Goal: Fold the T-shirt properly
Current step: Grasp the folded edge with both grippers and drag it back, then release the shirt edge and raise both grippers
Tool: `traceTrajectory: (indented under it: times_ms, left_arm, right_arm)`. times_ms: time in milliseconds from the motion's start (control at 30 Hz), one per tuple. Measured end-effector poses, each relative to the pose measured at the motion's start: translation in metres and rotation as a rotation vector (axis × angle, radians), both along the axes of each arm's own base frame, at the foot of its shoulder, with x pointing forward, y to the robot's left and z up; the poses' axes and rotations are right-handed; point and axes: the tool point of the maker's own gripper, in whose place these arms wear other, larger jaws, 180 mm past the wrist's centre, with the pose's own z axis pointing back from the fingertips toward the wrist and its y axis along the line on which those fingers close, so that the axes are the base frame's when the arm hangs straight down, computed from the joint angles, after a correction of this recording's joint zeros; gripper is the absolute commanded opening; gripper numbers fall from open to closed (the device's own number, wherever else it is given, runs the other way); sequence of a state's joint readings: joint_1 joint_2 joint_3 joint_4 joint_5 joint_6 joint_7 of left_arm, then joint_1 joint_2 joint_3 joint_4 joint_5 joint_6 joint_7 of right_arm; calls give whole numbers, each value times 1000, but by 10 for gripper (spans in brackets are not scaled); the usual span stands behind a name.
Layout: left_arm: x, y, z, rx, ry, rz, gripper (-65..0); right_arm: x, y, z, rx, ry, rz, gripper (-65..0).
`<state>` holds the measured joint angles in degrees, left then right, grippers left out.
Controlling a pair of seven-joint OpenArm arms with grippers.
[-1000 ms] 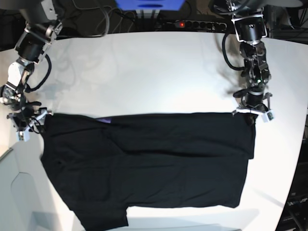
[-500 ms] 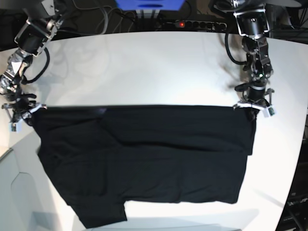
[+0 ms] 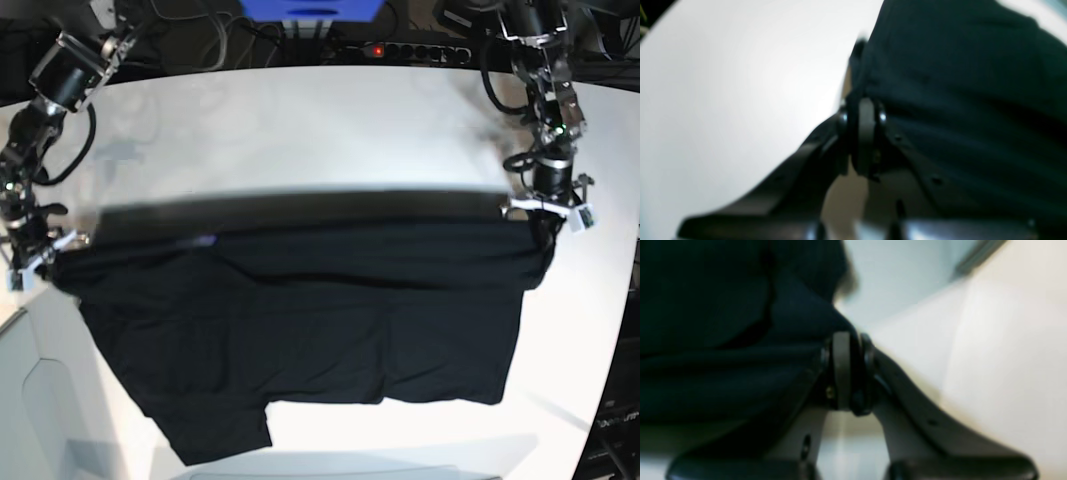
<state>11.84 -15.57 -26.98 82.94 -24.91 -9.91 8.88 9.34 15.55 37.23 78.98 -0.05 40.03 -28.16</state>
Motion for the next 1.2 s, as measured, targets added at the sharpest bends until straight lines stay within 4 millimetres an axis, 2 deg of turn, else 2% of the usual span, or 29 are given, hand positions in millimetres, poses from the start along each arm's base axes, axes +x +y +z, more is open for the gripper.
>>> traceTrajectory:
  times_ms: [67, 133, 200, 367, 533, 733, 867, 1000, 1100, 1200]
  left_arm:
    - [5, 4, 21, 21, -55, 0, -648]
    - [7, 7, 31, 37, -82, 3, -648]
    - [4, 4, 20, 17, -30, 0, -648]
    - [-20, -3, -16, -34, 92, 16, -648]
    - [-46, -4, -35, -37, 162, 20, -648]
    - [-85, -5, -58, -34, 256, 21, -648]
    - [-103, -4, -67, -33, 302, 23, -648]
    - [-123, 4, -65, -19, 317, 47, -648]
    - [-148, 3, -66, -27, 347, 83, -648]
    - [-158, -2, -60, -19, 354, 78, -648]
  right_arm:
    - [11, 1, 28, -25, -82, 11, -650]
    - [13, 3, 39, -38, -114, 17, -650]
    - [6, 8, 28, -32, -85, 18, -650]
    - [-35, 9, -18, -32, 60, 18, -650]
    - [-49, 14, -29, -7, 70, 13, -650]
    - [-110, 8, -71, -8, 233, -7, -650]
    - [-134, 9, -77, -20, 265, 3, -650]
    - [-160, 19, -75, -3, 278, 19, -650]
    - [-173, 22, -76, -8, 296, 28, -650]
    - [-182, 30, -84, 17, 313, 15, -650]
